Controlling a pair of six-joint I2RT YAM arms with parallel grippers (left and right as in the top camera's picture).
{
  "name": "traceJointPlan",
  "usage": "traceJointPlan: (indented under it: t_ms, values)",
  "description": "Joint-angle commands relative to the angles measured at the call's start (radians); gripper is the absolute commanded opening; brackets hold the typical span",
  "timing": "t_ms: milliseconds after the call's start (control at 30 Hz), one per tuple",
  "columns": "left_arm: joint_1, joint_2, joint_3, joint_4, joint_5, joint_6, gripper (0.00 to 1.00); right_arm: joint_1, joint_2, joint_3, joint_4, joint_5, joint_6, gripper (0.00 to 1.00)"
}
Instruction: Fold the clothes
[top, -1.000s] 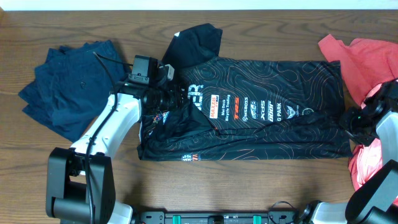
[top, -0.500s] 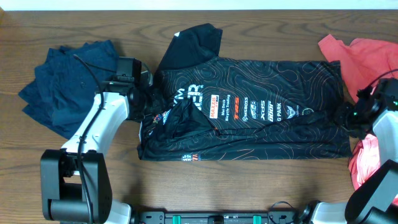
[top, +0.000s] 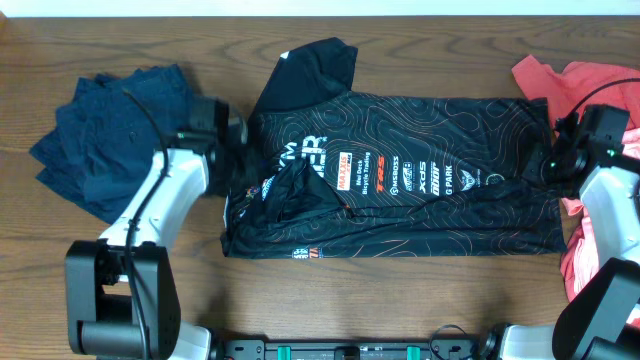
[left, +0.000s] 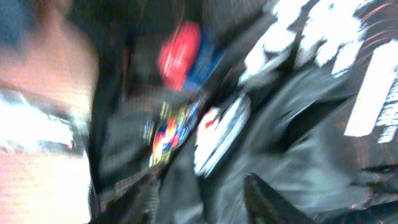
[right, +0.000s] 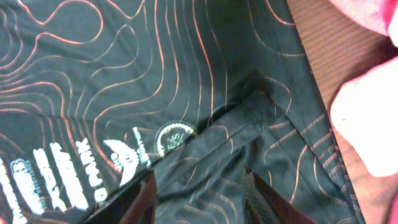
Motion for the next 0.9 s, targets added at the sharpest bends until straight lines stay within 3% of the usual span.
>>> traceJointPlan:
  t_ms: [0,67,200,300,467,867]
  values:
    - [-0.025,0.008,0.174,0.003,-0.009,0.097,0.56,0.025,0.001,0.117,-0.059,0.024,-0.018,0.48]
    - [-0.035,0.043,0.253,0.012,-0.011,0.121,0.68,0.027,0.001,0.174,-0.124,0.024,-0.019,0.52]
    - [-0.039,0.146,0.356,0.087,-0.039,0.163,0.79,0.040,0.000,0.233,-0.220,0.018,-0.030,0.58]
    - [-0.039,0.237,0.385,0.214,-0.038,0.214,0.79,0.044,0.000,0.233,-0.254,-0.013,-0.038,0.82]
    - [-0.039,0.364,0.400,0.409,-0.036,0.220,0.78,0.044,0.000,0.233,-0.301,-0.017,-0.038,0.82]
    - [-0.036,0.682,0.672,0.426,-0.090,0.222,0.76,0.044,0.000,0.233,-0.365,-0.016,-0.038,0.81]
